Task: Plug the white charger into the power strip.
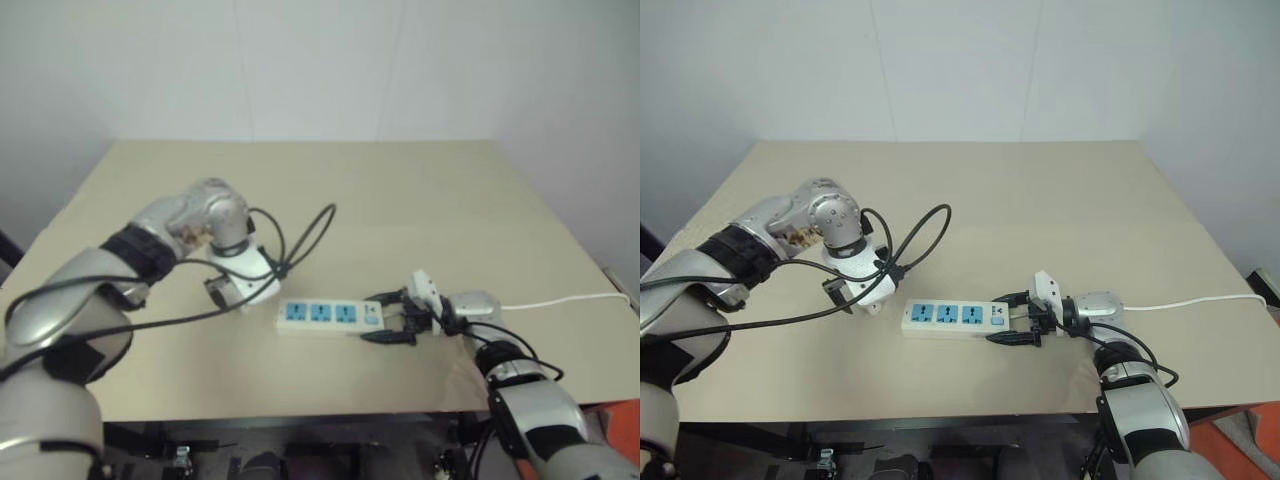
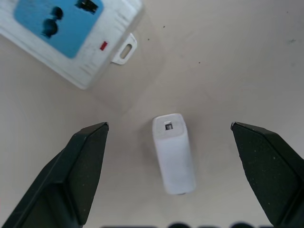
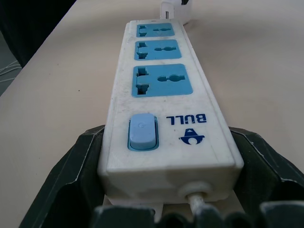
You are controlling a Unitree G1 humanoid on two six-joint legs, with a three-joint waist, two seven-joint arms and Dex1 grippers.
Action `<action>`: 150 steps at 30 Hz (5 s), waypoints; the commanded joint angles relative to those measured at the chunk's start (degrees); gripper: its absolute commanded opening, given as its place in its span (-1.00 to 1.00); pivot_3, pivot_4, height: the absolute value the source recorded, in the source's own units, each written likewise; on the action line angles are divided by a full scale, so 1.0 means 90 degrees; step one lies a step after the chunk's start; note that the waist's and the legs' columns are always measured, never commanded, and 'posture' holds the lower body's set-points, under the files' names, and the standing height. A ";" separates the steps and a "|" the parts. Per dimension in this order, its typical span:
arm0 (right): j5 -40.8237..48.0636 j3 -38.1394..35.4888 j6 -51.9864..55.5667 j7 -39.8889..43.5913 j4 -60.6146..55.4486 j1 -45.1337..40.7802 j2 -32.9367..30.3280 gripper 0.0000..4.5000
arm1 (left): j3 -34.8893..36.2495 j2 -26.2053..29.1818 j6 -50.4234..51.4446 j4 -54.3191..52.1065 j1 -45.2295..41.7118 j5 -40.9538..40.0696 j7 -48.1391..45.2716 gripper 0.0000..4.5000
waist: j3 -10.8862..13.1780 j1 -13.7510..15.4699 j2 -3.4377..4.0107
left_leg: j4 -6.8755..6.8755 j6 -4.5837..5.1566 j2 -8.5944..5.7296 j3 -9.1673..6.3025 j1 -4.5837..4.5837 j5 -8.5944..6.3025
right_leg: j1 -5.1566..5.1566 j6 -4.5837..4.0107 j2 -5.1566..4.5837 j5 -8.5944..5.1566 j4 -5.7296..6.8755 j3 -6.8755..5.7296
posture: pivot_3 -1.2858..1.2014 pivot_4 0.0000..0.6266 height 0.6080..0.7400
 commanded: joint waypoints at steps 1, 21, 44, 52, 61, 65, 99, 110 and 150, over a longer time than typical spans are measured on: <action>-0.0369 0.0062 0.0024 0.0230 0.0149 0.0112 -0.0051 0.51 | 0.0242 -0.0025 -0.0037 0.0018 0.0036 0.0317 -0.0017 1.00 | 0.0000 0.0002 0.0000 | 0.0000 0.0000 0.0000 0.0000 0.0000 0.0000 | 0.0000 0.0000 0.0000 0.0000 0.0000 0.0000 | 0.03 -0.52 1.00; -0.0481 -0.0010 0.0027 0.0142 0.0078 0.0224 -0.0031 0.51 | 0.1118 -0.0734 0.0168 0.0399 0.0708 0.1776 0.0302 1.00 | -0.0001 0.0000 -0.0001 | 0.0000 0.0000 0.0000 0.0000 0.0000 0.0000 | 0.0000 0.0001 -0.0001 0.0001 0.0000 -0.0001 | 0.03 -0.52 1.00; -0.0598 -0.0002 -0.0004 0.0036 0.0100 0.0213 -0.0027 0.51 | 0.1451 -0.1029 0.0077 0.0744 0.0940 0.2257 0.0349 0.02 | -0.0006 -0.0010 -0.0002 | -0.0001 0.0000 0.0000 0.0000 0.0006 0.0000 | 0.0006 0.0001 -0.0001 0.0002 0.0001 -0.0001 | 0.03 -0.52 1.00; -0.0611 -0.0010 -0.0012 0.0023 0.0112 0.0192 -0.0022 0.51 | 0.1542 -0.1035 -0.0006 0.0752 0.0962 0.2251 0.0290 -0.54 | -0.0008 -0.0013 -0.0002 | -0.0001 0.0000 0.0000 0.0000 0.0009 0.0000 | 0.0007 0.0001 -0.0002 0.0002 0.0002 0.0000 | 0.03 -0.52 1.00; -0.0605 -0.0027 -0.0026 0.0018 0.0129 0.0153 -0.0018 0.51 | 0.2335 -0.1033 0.0512 0.0380 0.0817 0.1228 0.0021 -0.54 | -0.0008 -0.0014 -0.0002 | -0.0001 0.0000 0.0002 -0.0001 0.0007 0.0000 | 0.0006 0.0001 -0.0002 0.0002 0.0002 -0.0001 | 0.03 -0.52 1.00; -0.0600 -0.0032 -0.0034 0.0051 0.0130 0.0157 -0.0029 0.51 | 0.2801 -0.0867 0.1262 0.0006 0.0670 -0.0059 -0.0017 -0.54 | -0.0008 -0.0016 -0.0002 | 0.0000 0.0000 0.0003 -0.0001 0.0005 0.0000 | 0.0005 0.0002 -0.0003 0.0002 0.0002 -0.0001 | 0.03 -0.52 1.00; -0.0821 -0.0043 -0.0383 -0.0191 0.0304 0.0169 0.0280 0.51 | 0.5903 -0.3150 0.3641 0.0418 0.2962 -0.3618 0.0567 -0.54 | -0.0031 -0.0071 -0.0011 | -0.0010 -0.0009 0.0012 -0.0001 0.0037 0.0004 | 0.0026 -0.0011 0.0001 0.0011 0.0002 0.0002 | 0.03 -0.52 1.00; -0.0830 -0.0064 -0.0398 -0.0248 0.0264 0.0211 0.0306 0.51 | 0.5807 -0.3551 0.2786 0.1281 0.2670 -0.3083 0.0238 -0.54 | -0.0033 -0.0111 -0.0012 | -0.0011 -0.0008 0.0011 -0.0001 0.0036 0.0003 | 0.0028 -0.0011 0.0001 0.0011 -0.0001 0.0002 | 0.03 -0.52 1.00; -0.0956 -0.0130 -0.0411 -0.0276 0.0285 0.0190 0.0300 0.51 | 0.5610 -0.3483 0.1337 0.2561 0.3034 -0.2061 0.0391 -0.54 | -0.0046 -0.0131 -0.0011 | -0.0029 -0.0009 0.0037 -0.0002 0.0124 -0.0003 | 0.0121 -0.0008 0.0004 0.0009 -0.0025 -0.0003 | 0.03 -0.52 1.00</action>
